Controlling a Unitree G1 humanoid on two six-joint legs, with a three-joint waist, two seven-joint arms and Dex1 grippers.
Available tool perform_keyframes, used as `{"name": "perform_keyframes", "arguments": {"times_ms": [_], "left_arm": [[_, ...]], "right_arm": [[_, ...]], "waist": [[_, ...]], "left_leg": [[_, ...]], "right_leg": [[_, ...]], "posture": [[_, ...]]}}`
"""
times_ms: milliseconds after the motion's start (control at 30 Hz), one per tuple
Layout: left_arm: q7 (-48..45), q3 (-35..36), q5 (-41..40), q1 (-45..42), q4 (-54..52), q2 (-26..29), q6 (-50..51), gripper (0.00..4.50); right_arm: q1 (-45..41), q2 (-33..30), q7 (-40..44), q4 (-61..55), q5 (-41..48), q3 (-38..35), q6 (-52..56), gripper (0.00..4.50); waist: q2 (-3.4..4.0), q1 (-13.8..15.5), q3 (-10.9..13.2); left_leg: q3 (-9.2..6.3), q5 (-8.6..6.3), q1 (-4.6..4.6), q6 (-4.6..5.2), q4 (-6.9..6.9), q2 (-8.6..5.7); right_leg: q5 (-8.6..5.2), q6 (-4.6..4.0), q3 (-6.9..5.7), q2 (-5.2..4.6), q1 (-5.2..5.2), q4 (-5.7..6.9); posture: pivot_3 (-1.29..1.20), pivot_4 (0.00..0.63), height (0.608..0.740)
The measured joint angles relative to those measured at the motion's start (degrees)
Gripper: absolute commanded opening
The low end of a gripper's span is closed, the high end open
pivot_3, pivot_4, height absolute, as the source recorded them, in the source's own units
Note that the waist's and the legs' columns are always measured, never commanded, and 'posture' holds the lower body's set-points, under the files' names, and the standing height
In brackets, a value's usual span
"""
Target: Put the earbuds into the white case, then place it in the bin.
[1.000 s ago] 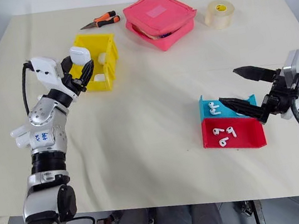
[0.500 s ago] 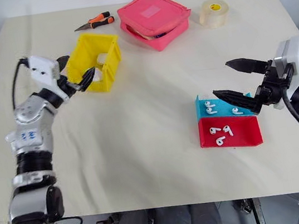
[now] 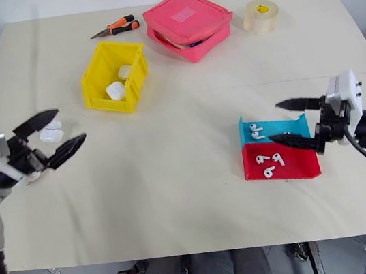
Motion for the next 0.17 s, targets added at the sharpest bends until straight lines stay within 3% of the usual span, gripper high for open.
{"name": "perform_keyframes", "arguments": {"times_ms": [167], "left_arm": [[-0.16, 1.78, -1.27, 1.26, -1.19, 0.13, 0.62, 4.47]], "right_arm": [[0.07, 0.0, 1.26, 0.45, 0.16, -0.05, -0.57, 4.5]], "waist": [[0.0, 0.05, 0.0]], "left_leg": [[-0.01, 0.0, 0.06, -0.01, 0.03, 0.02]], "right_leg": [[0.02, -0.04, 0.01, 0.01, 0.04, 0.04]], "posture": [[0.0, 0.15, 0.74]]}}
